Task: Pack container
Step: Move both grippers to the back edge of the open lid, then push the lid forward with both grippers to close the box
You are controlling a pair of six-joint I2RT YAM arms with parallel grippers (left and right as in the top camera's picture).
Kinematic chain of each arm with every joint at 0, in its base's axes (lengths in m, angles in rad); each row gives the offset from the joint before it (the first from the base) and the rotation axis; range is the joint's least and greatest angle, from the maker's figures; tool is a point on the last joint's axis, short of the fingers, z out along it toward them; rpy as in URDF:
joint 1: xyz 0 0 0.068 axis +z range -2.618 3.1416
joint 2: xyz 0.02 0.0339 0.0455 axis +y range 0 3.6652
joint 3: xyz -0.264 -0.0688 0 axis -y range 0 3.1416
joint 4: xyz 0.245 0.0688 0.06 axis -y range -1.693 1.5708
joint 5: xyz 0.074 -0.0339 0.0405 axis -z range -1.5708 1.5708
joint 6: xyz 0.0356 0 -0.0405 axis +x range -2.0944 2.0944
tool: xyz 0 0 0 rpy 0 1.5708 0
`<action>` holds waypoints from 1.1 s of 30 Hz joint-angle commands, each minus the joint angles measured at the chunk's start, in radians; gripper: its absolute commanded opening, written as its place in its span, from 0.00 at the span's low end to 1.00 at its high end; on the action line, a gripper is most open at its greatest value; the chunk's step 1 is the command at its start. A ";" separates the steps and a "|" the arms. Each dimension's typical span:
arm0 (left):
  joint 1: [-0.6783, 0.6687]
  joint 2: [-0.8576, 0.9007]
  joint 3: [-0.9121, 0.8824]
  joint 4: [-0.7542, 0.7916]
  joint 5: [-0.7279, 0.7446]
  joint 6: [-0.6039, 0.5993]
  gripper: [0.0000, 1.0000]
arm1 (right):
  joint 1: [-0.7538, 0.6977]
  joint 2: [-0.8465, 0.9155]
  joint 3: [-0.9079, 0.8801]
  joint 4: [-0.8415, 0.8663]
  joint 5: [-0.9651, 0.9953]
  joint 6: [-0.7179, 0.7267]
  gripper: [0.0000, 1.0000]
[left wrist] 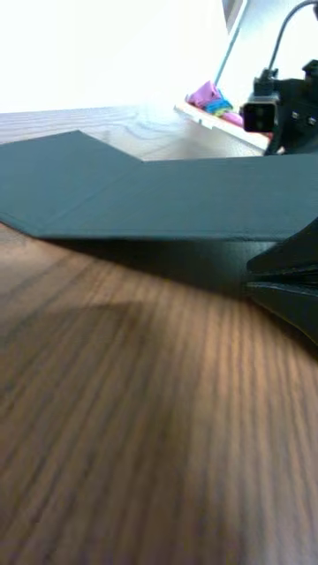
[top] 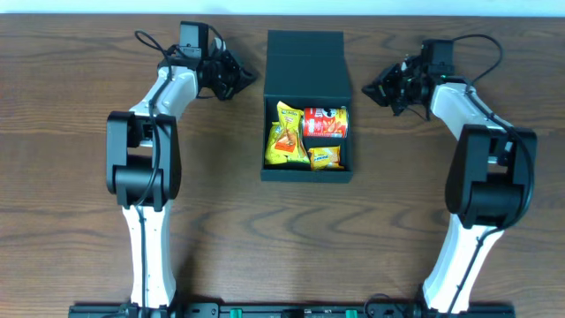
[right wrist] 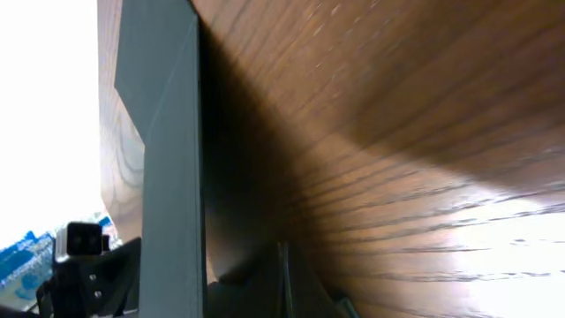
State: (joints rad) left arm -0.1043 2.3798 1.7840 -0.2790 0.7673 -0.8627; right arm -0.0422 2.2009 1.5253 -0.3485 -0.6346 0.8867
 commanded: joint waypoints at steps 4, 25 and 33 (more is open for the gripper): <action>-0.010 0.051 0.020 0.026 0.045 -0.062 0.06 | 0.019 0.010 0.012 0.002 0.025 -0.019 0.01; -0.058 0.051 0.020 0.281 0.212 -0.237 0.06 | 0.077 0.010 0.012 0.182 -0.093 0.104 0.01; -0.056 0.051 0.020 0.463 0.289 -0.350 0.06 | 0.065 0.010 0.012 0.281 -0.191 0.153 0.02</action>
State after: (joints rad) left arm -0.1394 2.4275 1.7844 0.1646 0.9649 -1.1645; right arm 0.0067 2.2024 1.5253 -0.0906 -0.7082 1.0004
